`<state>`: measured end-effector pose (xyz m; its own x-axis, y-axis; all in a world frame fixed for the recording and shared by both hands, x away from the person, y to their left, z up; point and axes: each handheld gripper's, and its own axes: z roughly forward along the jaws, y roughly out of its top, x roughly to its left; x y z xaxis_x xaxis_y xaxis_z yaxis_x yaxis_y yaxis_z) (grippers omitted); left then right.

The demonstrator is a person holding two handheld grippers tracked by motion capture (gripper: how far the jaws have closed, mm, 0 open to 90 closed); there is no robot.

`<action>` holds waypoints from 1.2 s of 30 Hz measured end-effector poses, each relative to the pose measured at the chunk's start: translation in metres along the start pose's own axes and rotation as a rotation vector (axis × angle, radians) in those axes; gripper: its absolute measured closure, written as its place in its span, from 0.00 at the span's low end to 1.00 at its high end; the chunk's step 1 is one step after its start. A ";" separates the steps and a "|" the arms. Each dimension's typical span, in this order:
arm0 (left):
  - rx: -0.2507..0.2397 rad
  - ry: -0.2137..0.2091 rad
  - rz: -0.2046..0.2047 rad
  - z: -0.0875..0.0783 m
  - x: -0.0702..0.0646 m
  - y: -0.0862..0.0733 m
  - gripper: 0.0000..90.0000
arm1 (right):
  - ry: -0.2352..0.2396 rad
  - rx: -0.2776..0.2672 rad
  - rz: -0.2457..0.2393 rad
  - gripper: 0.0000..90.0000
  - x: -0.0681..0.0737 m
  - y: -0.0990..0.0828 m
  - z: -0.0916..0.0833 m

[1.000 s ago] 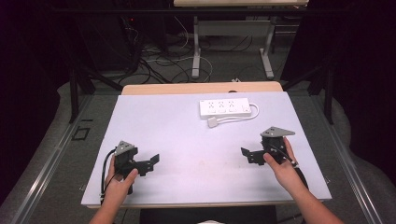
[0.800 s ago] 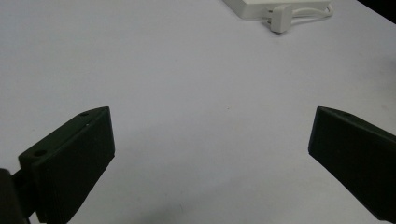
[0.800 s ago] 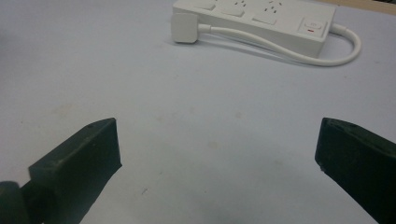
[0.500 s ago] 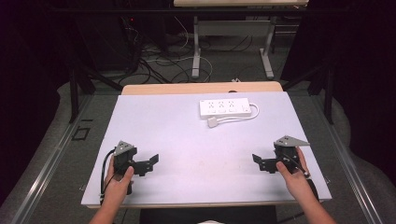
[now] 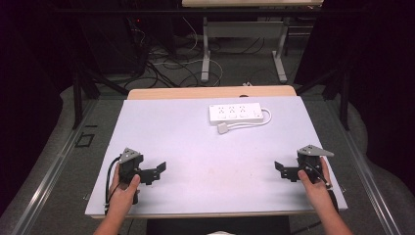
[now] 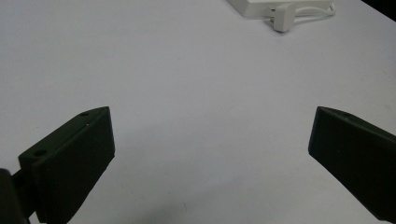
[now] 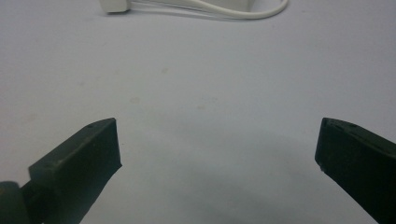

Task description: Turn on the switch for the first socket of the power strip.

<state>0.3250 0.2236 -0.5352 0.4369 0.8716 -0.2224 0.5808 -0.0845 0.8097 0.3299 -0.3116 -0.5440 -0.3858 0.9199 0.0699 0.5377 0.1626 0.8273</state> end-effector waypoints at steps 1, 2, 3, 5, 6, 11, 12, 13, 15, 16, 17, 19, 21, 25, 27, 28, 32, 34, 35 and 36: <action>0.001 0.001 -0.001 0.000 0.000 0.000 0.01 | -0.007 -0.005 0.000 0.00 -0.002 -0.001 0.001; 0.008 -0.002 0.000 0.000 0.000 0.000 0.01 | -0.006 0.003 0.003 0.00 -0.003 -0.002 0.000; 0.011 -0.001 0.001 -0.001 0.000 0.000 0.01 | -0.007 0.003 0.013 0.00 -0.004 -0.004 0.001; 0.010 -0.002 0.002 0.000 0.001 0.000 0.01 | -0.013 0.008 0.027 0.00 -0.007 -0.006 0.001; 0.011 -0.002 0.003 0.000 0.001 0.000 0.01 | -0.014 0.009 0.025 0.00 -0.008 -0.007 0.001; 0.011 -0.003 0.000 0.000 0.001 0.000 0.01 | -0.039 0.009 0.047 0.00 -0.013 -0.009 0.000; 0.010 -0.003 0.001 0.000 0.001 0.000 0.01 | -0.042 0.006 0.051 0.00 -0.015 -0.009 0.000; 0.011 -0.003 0.001 0.000 0.001 0.000 0.01 | -0.045 0.007 0.052 0.00 -0.016 -0.009 0.000; 0.012 -0.003 0.002 0.001 0.001 0.000 0.01 | -0.048 0.010 0.060 0.00 -0.017 -0.010 0.001; 0.012 -0.003 0.001 0.000 0.001 0.000 0.01 | -0.046 0.011 0.063 0.00 -0.018 -0.011 0.001; 0.012 -0.003 0.001 0.000 0.001 0.000 0.01 | -0.046 0.014 0.064 0.00 -0.018 -0.011 0.002; 0.005 0.001 -0.002 0.001 0.001 0.000 0.01 | -0.050 0.019 0.068 0.00 -0.020 -0.012 0.002; 0.005 0.001 -0.003 0.001 0.002 0.000 0.01 | -0.050 0.023 0.070 0.00 -0.021 -0.012 0.003; 0.006 0.001 -0.006 0.001 0.002 0.000 0.01 | -0.052 0.029 0.075 0.00 -0.022 -0.014 0.004; 0.007 0.001 -0.005 0.001 0.002 0.000 0.01 | -0.052 0.031 0.074 0.00 -0.022 -0.014 0.004; 0.007 0.001 -0.006 0.001 0.002 0.000 0.01 | -0.054 0.034 0.077 0.00 -0.022 -0.014 0.005; 0.007 0.004 -0.008 0.002 0.003 0.000 0.01 | -0.053 0.040 0.079 0.00 -0.022 -0.014 0.005; 0.008 0.005 -0.008 0.002 0.003 0.000 0.01 | -0.055 0.041 0.070 0.00 -0.023 -0.015 0.006; 0.008 0.005 -0.008 0.002 0.003 0.000 0.01 | -0.056 0.041 0.070 0.00 -0.023 -0.015 0.006; 0.018 0.001 -0.006 0.001 0.003 0.000 0.01 | -0.056 0.042 0.061 0.00 -0.023 -0.015 0.005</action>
<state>0.3272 0.2261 -0.5364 0.4329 0.8724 -0.2267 0.5958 -0.0882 0.7983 0.3350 -0.3335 -0.5609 -0.3096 0.9468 0.0878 0.5906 0.1191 0.7981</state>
